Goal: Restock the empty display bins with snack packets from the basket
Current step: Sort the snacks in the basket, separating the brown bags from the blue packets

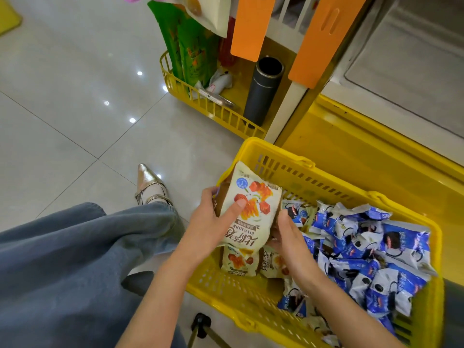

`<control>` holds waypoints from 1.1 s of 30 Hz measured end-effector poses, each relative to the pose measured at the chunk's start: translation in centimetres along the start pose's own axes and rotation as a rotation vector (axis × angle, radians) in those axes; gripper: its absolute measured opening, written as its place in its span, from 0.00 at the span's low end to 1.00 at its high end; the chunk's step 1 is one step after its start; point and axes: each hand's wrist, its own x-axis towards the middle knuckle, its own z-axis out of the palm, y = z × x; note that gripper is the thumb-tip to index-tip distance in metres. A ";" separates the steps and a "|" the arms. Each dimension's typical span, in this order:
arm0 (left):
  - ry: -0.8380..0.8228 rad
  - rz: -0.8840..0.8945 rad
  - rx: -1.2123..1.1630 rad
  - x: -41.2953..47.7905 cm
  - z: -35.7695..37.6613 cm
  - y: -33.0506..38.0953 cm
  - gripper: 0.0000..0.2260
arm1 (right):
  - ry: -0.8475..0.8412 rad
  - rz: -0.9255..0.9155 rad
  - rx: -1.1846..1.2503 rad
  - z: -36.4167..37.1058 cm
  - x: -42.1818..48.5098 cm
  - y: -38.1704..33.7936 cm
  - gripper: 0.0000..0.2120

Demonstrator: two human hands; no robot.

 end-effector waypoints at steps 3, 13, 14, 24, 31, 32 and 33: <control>-0.055 0.114 0.148 -1.0 0.9 0.0 0.21 | -0.131 0.056 0.105 -0.6 -0.3 -2.4 0.28; 0.068 0.168 0.562 1.7 -0.6 -3.0 0.15 | 0.329 0.153 -0.251 -0.6 6.5 0.9 0.18; 0.066 0.161 0.533 1.9 -0.5 -3.4 0.13 | 0.285 0.144 -0.246 -0.2 7.2 1.0 0.19; 0.106 0.202 0.489 2.4 -0.5 -4.1 0.10 | 0.445 0.082 -0.732 -6.2 8.8 2.5 0.17; 0.111 0.214 0.473 2.6 -0.4 -4.2 0.12 | 0.298 0.339 -0.734 -6.2 10.5 3.6 0.14; 0.112 0.215 0.476 2.6 -0.4 -4.1 0.12 | 0.324 0.351 -0.706 -6.2 10.5 3.5 0.15; 0.114 0.218 0.483 2.7 -0.4 -4.2 0.12 | 0.342 0.360 -0.696 -6.3 10.5 3.5 0.16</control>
